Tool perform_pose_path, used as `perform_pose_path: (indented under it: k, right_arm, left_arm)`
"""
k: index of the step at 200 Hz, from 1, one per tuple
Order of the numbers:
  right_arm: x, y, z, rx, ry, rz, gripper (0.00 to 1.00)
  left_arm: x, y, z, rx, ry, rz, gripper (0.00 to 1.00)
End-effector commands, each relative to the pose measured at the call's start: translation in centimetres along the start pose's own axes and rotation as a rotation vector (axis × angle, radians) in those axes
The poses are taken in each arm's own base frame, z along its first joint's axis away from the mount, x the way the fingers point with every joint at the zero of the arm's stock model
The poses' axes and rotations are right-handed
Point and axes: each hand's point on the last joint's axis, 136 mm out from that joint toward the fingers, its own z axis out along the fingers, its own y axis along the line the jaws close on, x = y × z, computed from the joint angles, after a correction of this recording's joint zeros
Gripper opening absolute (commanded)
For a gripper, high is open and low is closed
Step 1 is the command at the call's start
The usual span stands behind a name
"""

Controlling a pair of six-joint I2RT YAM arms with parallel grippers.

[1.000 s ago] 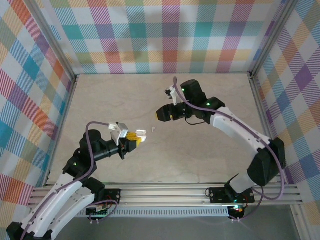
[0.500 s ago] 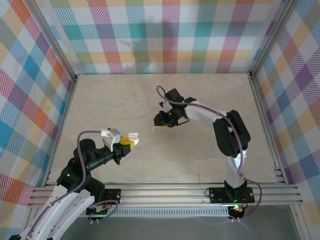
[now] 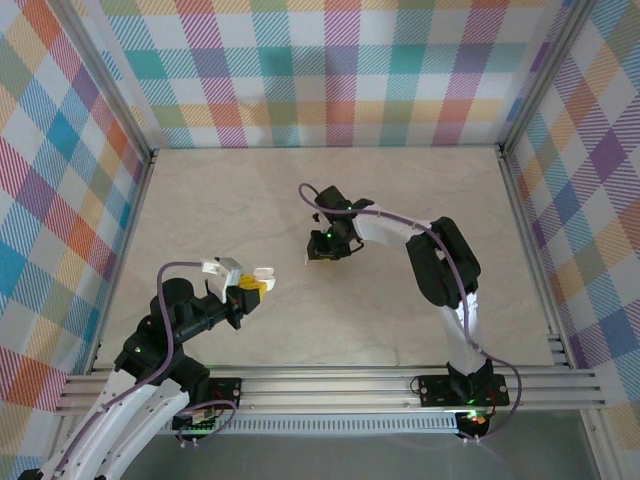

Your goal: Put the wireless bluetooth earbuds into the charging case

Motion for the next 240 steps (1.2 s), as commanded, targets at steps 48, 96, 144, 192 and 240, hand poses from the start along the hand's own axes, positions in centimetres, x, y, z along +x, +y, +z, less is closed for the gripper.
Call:
perform_pose_path:
  k: [48,96,144,192,240]
  right_arm:
    - [-0.6,1.0,2.4,-0.046,0.024,0.009,0.28]
    - [-0.8,1.6,2.6,-0.064,0.027,0.009,0.30]
    - [-1.2,1.8,2.7,-0.065,0.020,0.017,0.30]
    - [-1.8,3.0,2.8,-0.124,0.017,0.014,0.27]
    - [-2.3,3.0,3.1,-0.112,0.018,0.015,0.25]
  left_arm:
    - [-0.2,-0.2,-0.7,-0.002,-0.011,-0.018,0.00]
    - [0.1,0.0,-0.9,-0.013,-0.014,-0.029,0.00]
    - [0.2,-0.1,-0.8,-0.011,-0.011,-0.032,0.00]
    - [0.5,-0.1,-0.6,-0.007,-0.002,-0.042,0.00]
    - [0.5,-0.1,-0.6,-0.006,0.004,-0.045,0.00]
